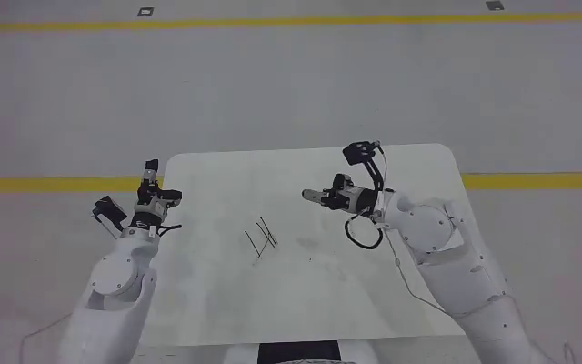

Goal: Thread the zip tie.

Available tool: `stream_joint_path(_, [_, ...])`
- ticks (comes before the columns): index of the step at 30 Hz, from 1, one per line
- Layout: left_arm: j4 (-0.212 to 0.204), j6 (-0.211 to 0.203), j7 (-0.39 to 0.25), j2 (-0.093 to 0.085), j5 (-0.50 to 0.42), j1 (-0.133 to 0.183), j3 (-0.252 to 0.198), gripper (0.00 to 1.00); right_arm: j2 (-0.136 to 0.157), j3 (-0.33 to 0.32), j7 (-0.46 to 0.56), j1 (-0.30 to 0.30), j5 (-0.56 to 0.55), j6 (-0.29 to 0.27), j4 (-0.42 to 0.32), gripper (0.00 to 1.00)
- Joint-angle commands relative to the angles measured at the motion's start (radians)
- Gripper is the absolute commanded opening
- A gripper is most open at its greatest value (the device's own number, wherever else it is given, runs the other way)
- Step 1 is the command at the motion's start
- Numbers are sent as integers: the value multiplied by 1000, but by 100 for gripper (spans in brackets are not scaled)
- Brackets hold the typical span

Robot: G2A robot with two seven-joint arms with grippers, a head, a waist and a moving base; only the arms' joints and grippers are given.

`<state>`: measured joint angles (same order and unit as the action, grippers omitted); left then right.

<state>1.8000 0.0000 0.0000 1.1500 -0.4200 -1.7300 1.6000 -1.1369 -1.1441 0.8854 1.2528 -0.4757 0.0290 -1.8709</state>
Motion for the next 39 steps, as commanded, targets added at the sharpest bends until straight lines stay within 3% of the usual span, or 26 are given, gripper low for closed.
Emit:
stream_joint_path(1, [0, 0, 0, 0, 0, 0, 0, 100, -10, 69, 23, -52, -16, 27, 30, 100])
stream_joint_path(4, [0, 0, 0, 0, 0, 0, 0, 100, -24, 153, 85, -113, -31, 31, 81, 100])
stream_joint_path(21, [0, 0, 0, 0, 0, 0, 0, 100, -24, 164, 93, -117, -57, 28, 80, 100])
stream_joint_path(23, [0, 0, 0, 0, 0, 0, 0, 100, -33, 235, 116, -153, -145, 42, 80, 100])
stream_joint_path(27, [0, 0, 0, 0, 0, 0, 0, 100, -69, 351, 125, -244, -174, 109, 139, 100])
stream_joint_path(31, [0, 0, 0, 0, 0, 0, 0, 100, -121, 478, 136, -346, -191, 187, 241, 100])
stream_joint_path(34, [0, 0, 0, 0, 0, 0, 0, 100, -159, 553, 141, -400, -177, 210, 321, 100])
stream_joint_path(39, [0, 0, 0, 0, 0, 0, 0, 100, -169, 572, 140, -414, -186, 206, 338, 100])
